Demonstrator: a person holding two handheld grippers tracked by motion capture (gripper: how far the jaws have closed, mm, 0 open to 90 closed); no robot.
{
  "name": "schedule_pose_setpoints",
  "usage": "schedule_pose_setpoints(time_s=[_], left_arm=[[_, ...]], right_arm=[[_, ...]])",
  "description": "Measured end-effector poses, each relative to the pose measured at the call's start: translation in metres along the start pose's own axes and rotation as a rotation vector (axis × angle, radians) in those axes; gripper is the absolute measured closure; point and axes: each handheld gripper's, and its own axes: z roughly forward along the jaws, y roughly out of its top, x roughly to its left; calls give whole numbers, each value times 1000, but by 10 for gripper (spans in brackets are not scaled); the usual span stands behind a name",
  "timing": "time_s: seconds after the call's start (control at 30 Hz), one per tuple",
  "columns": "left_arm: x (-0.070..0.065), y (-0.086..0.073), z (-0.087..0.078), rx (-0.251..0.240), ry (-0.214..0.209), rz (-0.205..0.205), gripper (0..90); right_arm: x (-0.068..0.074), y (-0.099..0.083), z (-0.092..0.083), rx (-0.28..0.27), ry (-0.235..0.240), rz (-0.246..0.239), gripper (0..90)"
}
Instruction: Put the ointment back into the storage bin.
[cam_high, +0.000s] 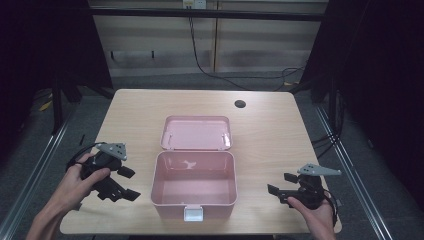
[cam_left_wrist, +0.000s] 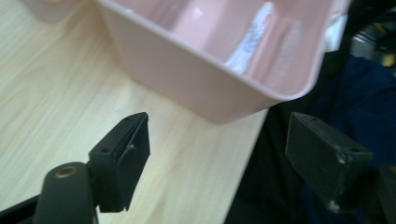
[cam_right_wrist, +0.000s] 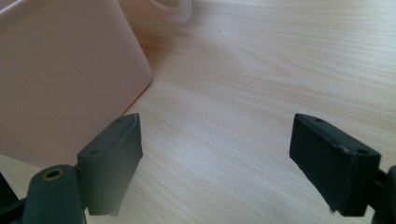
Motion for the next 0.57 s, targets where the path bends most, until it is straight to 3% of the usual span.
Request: schedule_pose_setpoints(time_s=[0.07, 0.27, 0.37, 0.47, 0.57], left_arm=[[3, -7, 2, -14, 27, -4, 198], [8, -28, 10, -43, 43, -22, 189], [11, -36, 14, -52, 80, -47, 175], [15, -45, 17, -77, 88, -74, 173], [17, -49, 20, -71, 101, -90, 173]], right_arm=[[0, 0, 0, 1, -1, 1, 167], [0, -1, 2, -1, 1, 7, 163], [0, -2, 4, 4, 0, 10, 163], [1, -3, 7, 18, -5, 10, 163], [2, -3, 10, 36, -12, 7, 162]])
